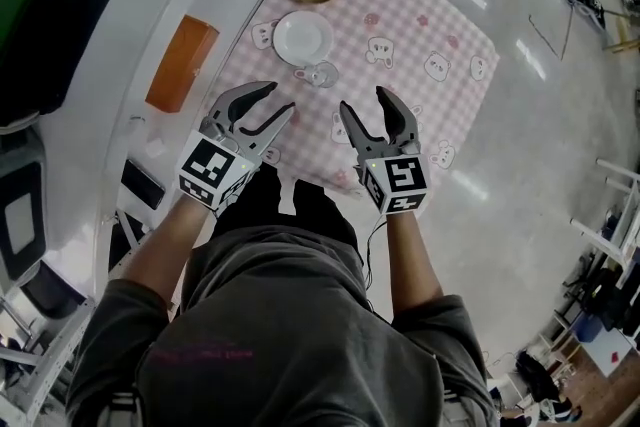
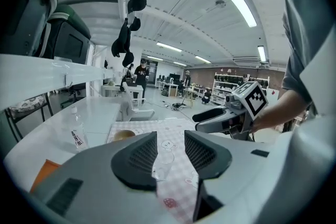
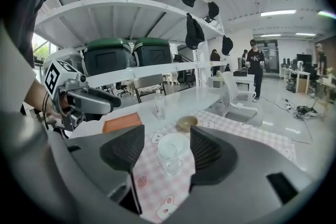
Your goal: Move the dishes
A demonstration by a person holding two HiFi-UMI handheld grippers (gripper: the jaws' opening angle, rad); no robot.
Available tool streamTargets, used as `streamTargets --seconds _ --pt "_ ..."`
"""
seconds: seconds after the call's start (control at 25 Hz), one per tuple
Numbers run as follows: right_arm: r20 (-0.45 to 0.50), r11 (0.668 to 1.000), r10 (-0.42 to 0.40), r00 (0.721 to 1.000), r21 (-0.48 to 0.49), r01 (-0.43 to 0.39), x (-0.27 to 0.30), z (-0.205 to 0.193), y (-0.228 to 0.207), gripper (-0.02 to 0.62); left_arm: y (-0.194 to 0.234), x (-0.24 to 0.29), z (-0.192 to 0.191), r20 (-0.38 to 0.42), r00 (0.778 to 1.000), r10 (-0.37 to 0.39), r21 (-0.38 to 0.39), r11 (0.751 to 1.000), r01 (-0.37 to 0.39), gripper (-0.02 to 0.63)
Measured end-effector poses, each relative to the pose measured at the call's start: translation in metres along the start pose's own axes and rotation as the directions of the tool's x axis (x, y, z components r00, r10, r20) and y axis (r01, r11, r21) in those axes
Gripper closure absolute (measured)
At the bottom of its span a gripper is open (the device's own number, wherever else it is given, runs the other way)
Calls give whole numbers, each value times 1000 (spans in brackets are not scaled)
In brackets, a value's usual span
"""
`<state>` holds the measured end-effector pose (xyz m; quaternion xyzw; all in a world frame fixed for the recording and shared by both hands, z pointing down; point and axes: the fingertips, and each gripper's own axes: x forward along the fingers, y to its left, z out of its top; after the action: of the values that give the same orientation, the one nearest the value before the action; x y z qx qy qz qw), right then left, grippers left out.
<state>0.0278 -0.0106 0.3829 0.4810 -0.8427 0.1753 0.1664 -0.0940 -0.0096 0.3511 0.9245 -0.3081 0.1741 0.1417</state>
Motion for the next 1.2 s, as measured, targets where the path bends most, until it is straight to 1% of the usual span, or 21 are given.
streamTargets --seconds 0.32,0.52,0.56,0.68,0.88,0.96,1.2 --pt "58 997 69 996 -25 -68 -18 26 -14 322 -9 3 27 35 995 95 8 995 -95 448" --pt "90 994 108 990 -6 -107 -24 41 -26 328 -9 10 36 52 987 154 -14 988 -153 454" --pt "96 993 114 989 1 -114 -24 43 -29 343 -9 11 37 54 985 164 -17 986 -163 457" --pt "114 990 135 984 30 -139 -25 49 -37 353 -10 14 41 55 981 187 -16 982 -187 460" --pt "121 987 150 981 39 -156 -24 54 -45 379 -8 15 44 57 975 215 -30 976 -214 465" --pt "119 985 160 980 48 -167 -21 56 -47 380 -3 15 42 50 973 227 -38 974 -225 467" --pt "98 978 182 978 83 -190 -2 60 -53 387 24 19 28 18 966 259 -104 961 -256 486"
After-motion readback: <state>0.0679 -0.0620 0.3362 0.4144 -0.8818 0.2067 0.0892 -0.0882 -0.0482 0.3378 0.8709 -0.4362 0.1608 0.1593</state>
